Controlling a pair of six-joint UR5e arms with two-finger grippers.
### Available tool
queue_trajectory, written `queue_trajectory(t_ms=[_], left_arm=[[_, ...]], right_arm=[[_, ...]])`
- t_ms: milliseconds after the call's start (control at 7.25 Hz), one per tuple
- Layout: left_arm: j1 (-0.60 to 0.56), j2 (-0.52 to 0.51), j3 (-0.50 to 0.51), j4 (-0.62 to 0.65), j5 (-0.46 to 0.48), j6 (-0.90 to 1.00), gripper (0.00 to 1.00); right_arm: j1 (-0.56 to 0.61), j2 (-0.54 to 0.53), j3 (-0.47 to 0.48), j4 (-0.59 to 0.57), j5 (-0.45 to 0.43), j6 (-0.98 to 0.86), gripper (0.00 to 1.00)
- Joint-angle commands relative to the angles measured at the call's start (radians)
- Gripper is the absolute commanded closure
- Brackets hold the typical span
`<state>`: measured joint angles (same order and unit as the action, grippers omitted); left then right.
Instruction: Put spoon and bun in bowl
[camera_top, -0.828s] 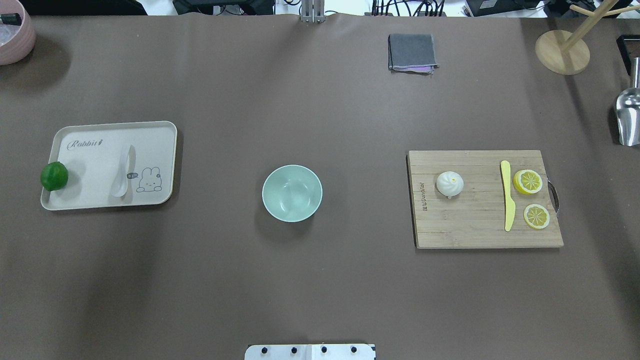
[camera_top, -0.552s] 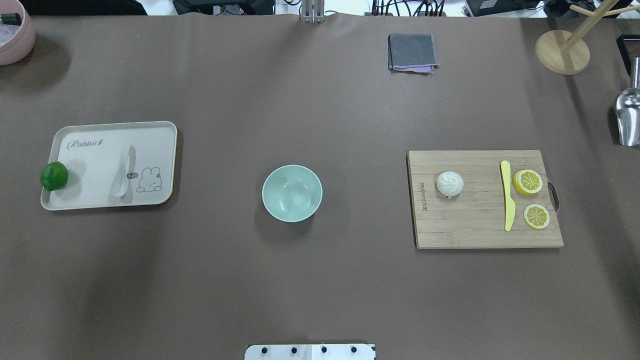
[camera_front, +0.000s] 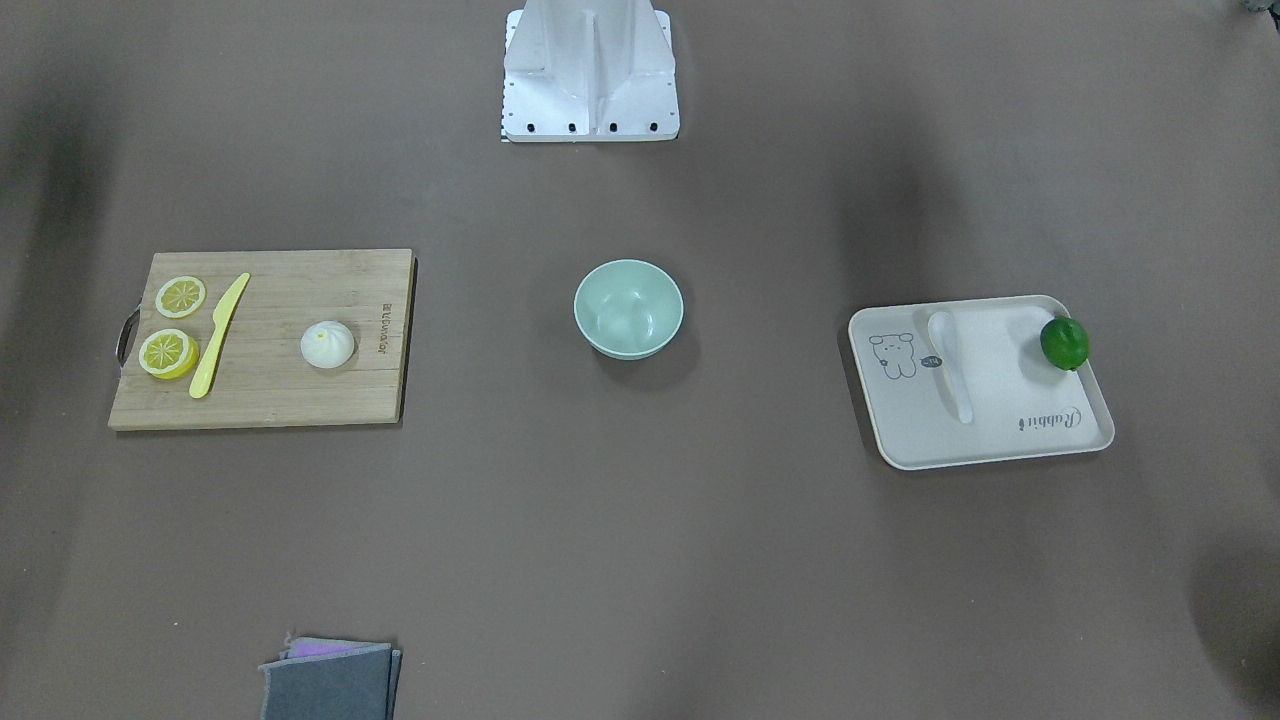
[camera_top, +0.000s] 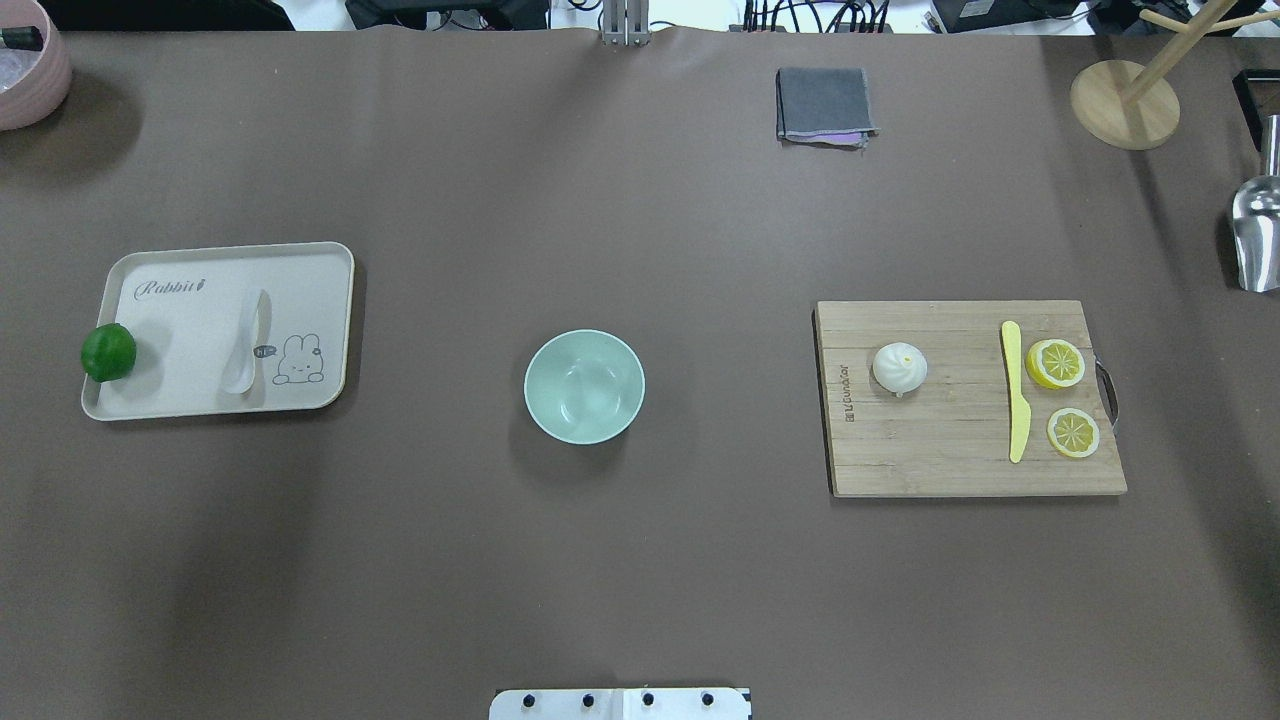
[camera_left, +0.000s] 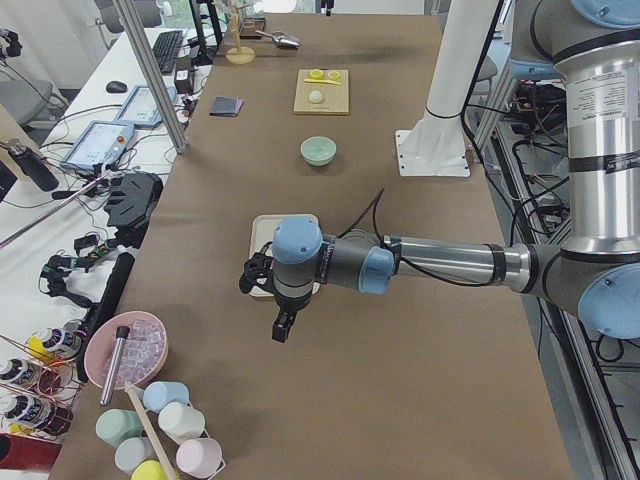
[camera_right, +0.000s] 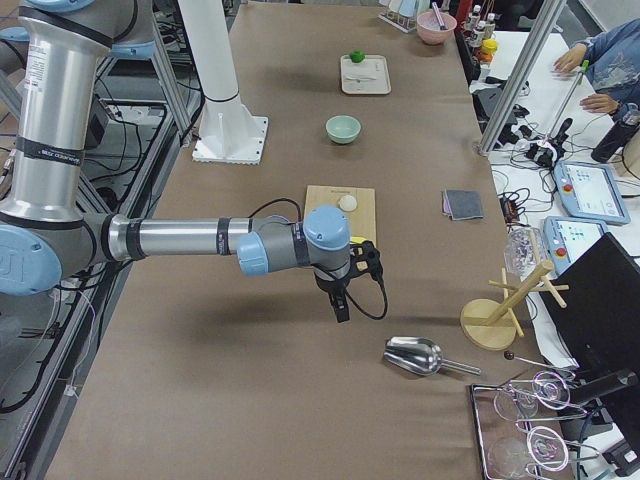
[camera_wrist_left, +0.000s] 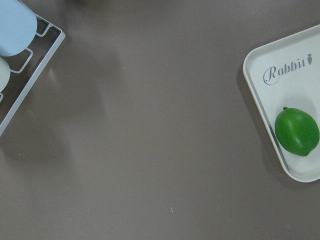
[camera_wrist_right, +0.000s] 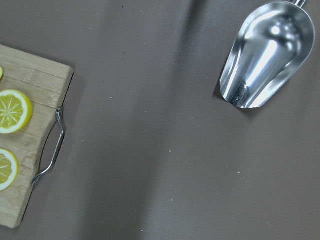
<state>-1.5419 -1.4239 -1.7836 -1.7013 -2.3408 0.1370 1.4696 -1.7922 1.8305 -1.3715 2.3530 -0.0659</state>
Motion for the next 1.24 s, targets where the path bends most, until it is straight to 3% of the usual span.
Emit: queue_trajectory(t_ms=[0, 414, 1103], left_arm=[[0.002, -0.004, -0.011, 0.003, -0.012, -0.007, 0.02], [0.032, -0.024, -0.004, -0.014, -0.090, -0.011, 0.02], [0.034, -0.026, 0.006, -0.047, -0.086, -0.011, 0.02]], right_arm=[[0.000, 0.002, 0.001, 0.005, -0.003, 0.006, 0.00], [0.000, 0.002, -0.005, 0.026, -0.015, 0.011, 0.00], [-0.002, 0.014, -0.010, 0.023, -0.009, 0.009, 0.00]])
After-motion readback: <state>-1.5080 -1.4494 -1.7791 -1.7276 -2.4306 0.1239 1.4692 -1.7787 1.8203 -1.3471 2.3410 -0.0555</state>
